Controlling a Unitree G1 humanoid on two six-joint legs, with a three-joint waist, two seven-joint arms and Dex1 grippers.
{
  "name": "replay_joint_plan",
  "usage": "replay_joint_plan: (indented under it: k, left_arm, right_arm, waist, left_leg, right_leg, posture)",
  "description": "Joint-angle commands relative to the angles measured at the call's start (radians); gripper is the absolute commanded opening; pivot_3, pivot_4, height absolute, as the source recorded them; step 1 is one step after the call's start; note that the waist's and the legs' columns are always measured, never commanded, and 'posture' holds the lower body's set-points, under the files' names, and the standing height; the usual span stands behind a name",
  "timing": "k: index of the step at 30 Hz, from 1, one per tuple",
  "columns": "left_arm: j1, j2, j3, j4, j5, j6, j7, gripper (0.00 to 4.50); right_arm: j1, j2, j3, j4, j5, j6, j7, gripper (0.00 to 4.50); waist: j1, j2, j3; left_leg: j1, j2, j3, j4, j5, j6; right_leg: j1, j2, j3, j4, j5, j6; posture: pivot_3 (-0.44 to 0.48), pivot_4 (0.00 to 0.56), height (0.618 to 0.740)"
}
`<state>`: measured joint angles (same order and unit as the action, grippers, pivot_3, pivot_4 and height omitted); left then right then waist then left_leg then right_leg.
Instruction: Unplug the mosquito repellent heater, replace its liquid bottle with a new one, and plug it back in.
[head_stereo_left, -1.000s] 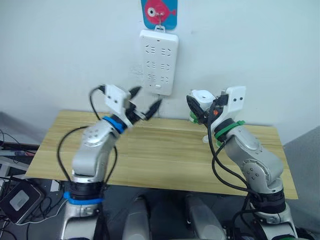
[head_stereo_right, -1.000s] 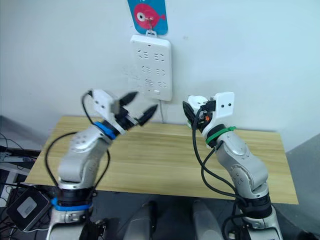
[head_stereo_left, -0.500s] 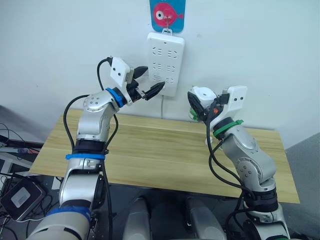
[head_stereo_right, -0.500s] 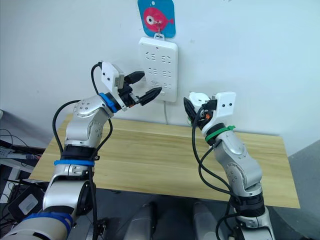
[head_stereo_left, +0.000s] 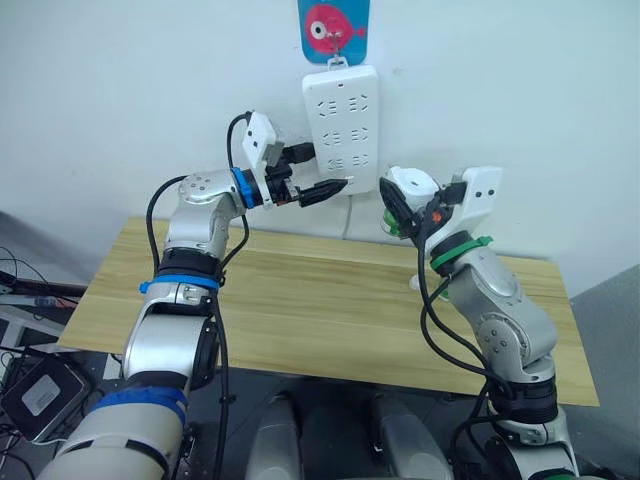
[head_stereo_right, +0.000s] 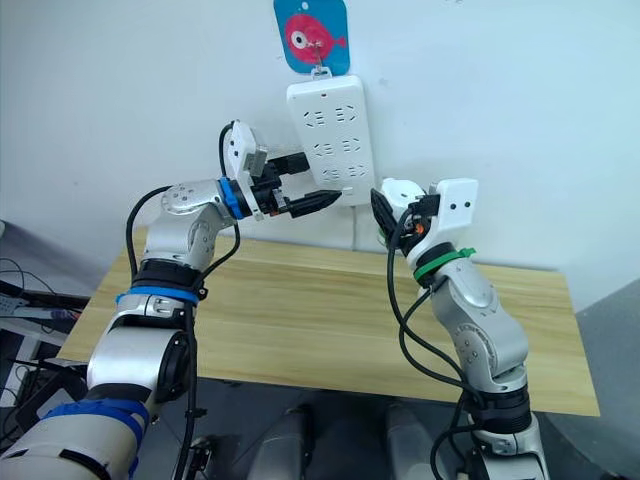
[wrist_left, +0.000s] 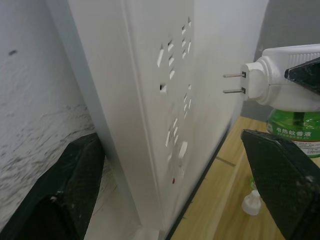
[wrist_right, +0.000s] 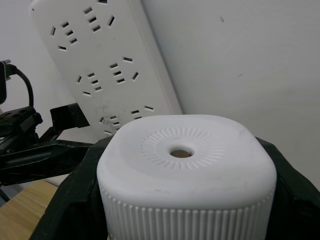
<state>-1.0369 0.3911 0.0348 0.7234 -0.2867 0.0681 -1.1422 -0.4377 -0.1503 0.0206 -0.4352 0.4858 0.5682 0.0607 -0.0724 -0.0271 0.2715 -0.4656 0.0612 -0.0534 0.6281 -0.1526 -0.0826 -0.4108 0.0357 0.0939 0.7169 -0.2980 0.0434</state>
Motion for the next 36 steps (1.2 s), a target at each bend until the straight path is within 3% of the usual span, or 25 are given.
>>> replay_joint_plan:
  k: [1,7,9,19,36]
  left_arm:
    - [-0.041,0.006,0.041,-0.023,-0.056,0.061,-0.026,3.57]
    - [-0.050,-0.003,0.084,-0.045,-0.106,0.163,-0.013,1.71]
    - [-0.053,-0.011,0.089,-0.050,-0.113,0.178,-0.007,1.31]
    - [-0.044,-0.012,0.073,-0.089,-0.108,0.219,-0.004,1.31]
    - [-0.032,-0.003,0.073,-0.105,-0.104,0.220,-0.002,1.31]
  right_arm:
    - [-0.030,-0.025,0.009,-0.089,-0.009,0.018,0.023,3.07]
    - [-0.042,-0.028,0.046,-0.130,-0.004,0.069,0.029,3.07]
    - [-0.065,-0.009,0.055,-0.121,-0.003,0.091,0.019,3.07]
    - [-0.169,0.032,0.078,0.020,-0.098,0.091,0.016,3.07]
    - [-0.180,0.036,0.042,0.046,-0.151,0.060,0.035,3.07]
  waist:
    - [-0.004,0.000,0.000]
    - [-0.013,0.000,0.000]
    - [-0.014,0.000,0.000]
    - [-0.011,0.000,0.000]
    - [-0.012,0.000,0.000]
  left_leg:
    - [0.000,0.000,0.000,0.000,0.000,0.000]
    - [0.000,0.000,-0.001,0.000,0.000,0.000]
    - [0.000,0.000,-0.001,0.000,0.000,0.000]
    - [0.000,0.000,-0.001,0.001,0.002,0.003]
    - [0.000,0.000,-0.001,0.001,0.002,0.004]
  right_leg:
    - [0.000,0.000,0.000,0.000,0.000,0.000]
    - [0.000,0.000,0.000,0.000,0.000,0.000]
    - [0.000,0.000,-0.001,0.000,0.000,0.000]
    - [0.000,0.000,0.000,0.000,0.001,0.000]
    - [0.000,0.000,0.000,0.001,0.001,-0.001]
  posture:
    - [-0.118,0.203,0.740]
    - [-0.119,0.215,0.740]
    - [-0.120,0.217,0.740]
    - [-0.112,0.225,0.740]
    - [-0.105,0.231,0.740]
